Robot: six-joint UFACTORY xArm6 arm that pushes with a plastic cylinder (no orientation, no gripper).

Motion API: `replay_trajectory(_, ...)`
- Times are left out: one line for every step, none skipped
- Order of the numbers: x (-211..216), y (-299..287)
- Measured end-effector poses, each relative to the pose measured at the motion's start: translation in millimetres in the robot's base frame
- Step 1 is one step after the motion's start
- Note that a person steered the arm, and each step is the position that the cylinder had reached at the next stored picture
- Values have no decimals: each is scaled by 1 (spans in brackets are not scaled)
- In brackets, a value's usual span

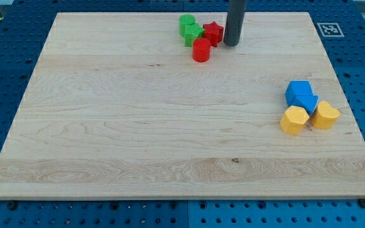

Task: Move the red star a bit down

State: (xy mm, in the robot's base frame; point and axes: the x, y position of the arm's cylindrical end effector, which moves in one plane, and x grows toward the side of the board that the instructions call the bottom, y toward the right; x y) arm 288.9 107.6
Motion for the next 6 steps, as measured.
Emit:
replay_trajectory(-30, 23)
replay_trajectory(-61, 22)
replay_trajectory(-81, 0)
replay_trajectory(-85, -33)
replay_trajectory(-81, -53)
replay_trajectory(-61, -54)
